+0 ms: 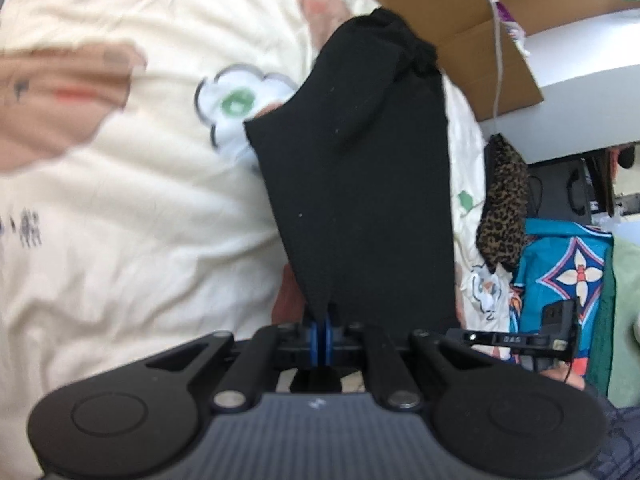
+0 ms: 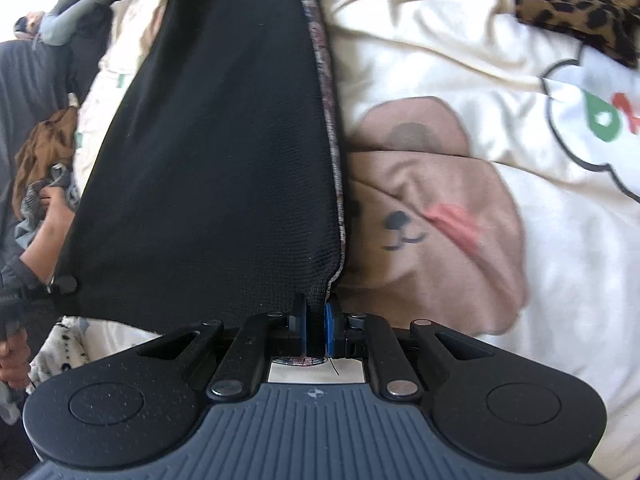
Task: Fold clothes
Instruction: 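Grasp the patterned-lined edge with the right gripper while the left gripper holds the hem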
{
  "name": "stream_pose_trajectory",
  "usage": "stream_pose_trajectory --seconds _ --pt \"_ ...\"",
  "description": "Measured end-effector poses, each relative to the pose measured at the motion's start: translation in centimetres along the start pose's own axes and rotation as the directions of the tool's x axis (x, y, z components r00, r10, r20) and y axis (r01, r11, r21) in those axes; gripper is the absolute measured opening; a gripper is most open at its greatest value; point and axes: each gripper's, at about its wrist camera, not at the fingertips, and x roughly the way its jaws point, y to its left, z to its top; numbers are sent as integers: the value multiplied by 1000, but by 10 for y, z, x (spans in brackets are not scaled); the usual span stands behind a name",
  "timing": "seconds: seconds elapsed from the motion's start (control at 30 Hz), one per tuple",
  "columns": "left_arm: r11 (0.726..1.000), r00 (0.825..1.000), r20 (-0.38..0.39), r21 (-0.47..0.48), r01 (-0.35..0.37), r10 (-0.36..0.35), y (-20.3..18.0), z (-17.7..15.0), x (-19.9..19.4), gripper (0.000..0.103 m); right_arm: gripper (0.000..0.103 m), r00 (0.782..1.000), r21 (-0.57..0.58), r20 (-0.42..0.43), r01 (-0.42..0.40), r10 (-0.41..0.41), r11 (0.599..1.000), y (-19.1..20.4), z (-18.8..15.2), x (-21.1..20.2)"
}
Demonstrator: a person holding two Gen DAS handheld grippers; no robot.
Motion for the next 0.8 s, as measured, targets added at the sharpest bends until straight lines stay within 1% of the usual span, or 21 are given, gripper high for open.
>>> stream_pose_trajectory --seconds 0.1,0.23,0.43,0.47,0.53,0.57,0.6,0.67,0.8 --pt "999 1000 -26 -35 -11 10 10 -15 19 4 6 1000 0 -2 31 -31 1000 -5 -3 -1" --pt "999 999 -52 -51 -17 15 22 -29 44 4 6 998 -10 -1 66 -66 998 -8 -6 1" --pt "995 999 -42 -95 -21 17 46 -30 69 4 8 999 -9 26 40 -40 999 -16 -7 5" --pt "995 999 -40 -101 -21 17 47 -30 72 4 12 999 -8 31 35 -35 999 -18 -7 5" --pt "994 999 -40 -111 -13 9 50 -29 74 4 13 999 6 48 13 -13 1000 -22 -5 6" --pt "993 999 -42 -118 -6 1 52 -28 75 5 26 998 18 59 -3 2 1000 -25 -4 5" --pt "992 999 -44 -127 3 -9 53 -28 75 5 43 997 31 69 -19 17 999 -28 -3 5" --pt "991 999 -44 -133 15 -21 56 -26 75 5 47 995 56 87 -51 46 997 -35 -1 6" --pt "991 999 -40 -130 23 -29 57 -24 74 5 46 994 70 70 -91 86 993 -46 4 13"
